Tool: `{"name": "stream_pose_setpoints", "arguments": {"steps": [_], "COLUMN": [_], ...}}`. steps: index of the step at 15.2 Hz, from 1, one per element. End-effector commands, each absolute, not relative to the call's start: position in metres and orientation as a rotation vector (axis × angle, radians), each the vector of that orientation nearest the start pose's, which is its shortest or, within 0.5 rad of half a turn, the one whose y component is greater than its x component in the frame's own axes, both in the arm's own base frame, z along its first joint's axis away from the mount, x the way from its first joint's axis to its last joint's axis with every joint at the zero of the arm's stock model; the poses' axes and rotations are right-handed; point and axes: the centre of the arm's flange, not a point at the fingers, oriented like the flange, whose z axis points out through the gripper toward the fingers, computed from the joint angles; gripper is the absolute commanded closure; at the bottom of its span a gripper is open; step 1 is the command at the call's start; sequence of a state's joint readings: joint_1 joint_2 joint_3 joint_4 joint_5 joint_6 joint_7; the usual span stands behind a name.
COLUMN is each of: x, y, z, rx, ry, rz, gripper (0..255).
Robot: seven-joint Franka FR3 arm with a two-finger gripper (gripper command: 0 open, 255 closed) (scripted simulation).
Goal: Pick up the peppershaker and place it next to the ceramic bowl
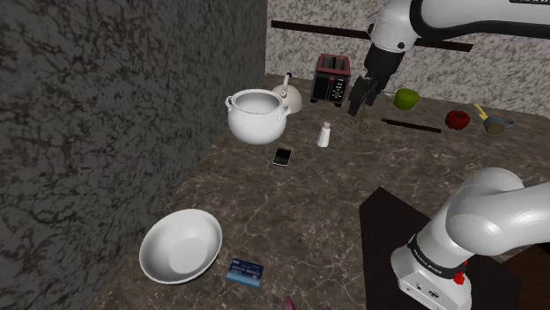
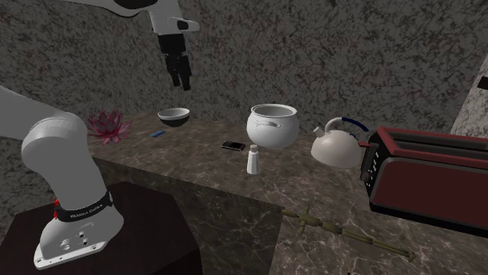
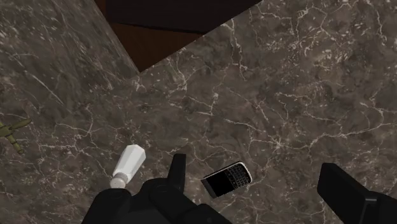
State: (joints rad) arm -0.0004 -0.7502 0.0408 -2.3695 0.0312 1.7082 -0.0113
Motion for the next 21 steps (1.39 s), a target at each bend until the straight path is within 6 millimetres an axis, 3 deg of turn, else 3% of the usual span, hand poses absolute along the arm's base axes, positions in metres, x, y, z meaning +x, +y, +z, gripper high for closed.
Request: {"name": "stream_pose_setpoints", "arguments": {"steps": [1, 21], "x": [0.329, 0.478], "y": [0.02, -0.133], "z": [0.585, 0.422], "rx": [-3.134, -3.081], "ry": [-0.061, -0.295], "rz": [-0.139, -0.126], "gripper": [0, 0]}}
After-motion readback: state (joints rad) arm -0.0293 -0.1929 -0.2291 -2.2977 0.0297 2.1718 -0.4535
